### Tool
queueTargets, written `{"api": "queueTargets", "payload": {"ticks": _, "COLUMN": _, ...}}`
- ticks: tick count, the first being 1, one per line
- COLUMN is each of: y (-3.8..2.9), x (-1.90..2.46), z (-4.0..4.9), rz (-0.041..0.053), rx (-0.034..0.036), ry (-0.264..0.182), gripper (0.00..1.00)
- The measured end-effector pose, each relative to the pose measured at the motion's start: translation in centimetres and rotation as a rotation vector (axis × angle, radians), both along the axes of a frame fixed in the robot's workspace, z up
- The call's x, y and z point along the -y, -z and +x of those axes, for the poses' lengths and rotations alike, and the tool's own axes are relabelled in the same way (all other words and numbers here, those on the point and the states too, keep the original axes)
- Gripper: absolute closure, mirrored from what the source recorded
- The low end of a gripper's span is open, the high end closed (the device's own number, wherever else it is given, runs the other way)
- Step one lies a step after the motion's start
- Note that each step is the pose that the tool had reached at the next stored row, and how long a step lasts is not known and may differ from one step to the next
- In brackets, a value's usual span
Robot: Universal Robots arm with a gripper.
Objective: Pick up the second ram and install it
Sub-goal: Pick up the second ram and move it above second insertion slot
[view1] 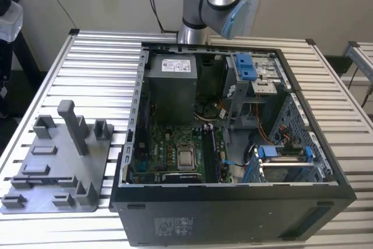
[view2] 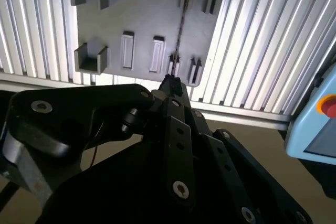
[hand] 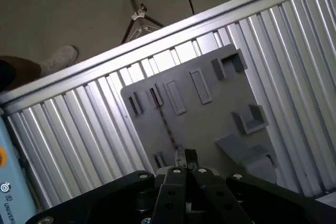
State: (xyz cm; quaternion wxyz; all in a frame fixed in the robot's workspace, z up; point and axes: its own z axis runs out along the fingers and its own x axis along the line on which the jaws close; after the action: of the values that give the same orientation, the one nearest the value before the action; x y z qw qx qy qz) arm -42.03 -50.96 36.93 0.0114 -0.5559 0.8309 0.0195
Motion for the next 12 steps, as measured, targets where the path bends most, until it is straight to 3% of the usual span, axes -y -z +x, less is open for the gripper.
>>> {"api": "queueTargets", "payload": {"ticks": 1, "y": -0.01, "x": 0.0, "z": 0.0, "rz": -0.0002, "rx": 0.0066, "ry": -0.009, "gripper": 0.89}}
{"api": "queueTargets", "payload": {"ticks": 2, "y": 0.0, "x": 0.0, "z": 0.01, "rz": 0.0, "rx": 0.0086, "ry": -0.023, "gripper": 0.89}}
{"api": "queueTargets", "payload": {"ticks": 12, "y": 0.02, "x": 0.0, "z": 0.0, "rz": 0.0008, "rx": 0.0093, "ry": -0.203, "gripper": 0.89}}
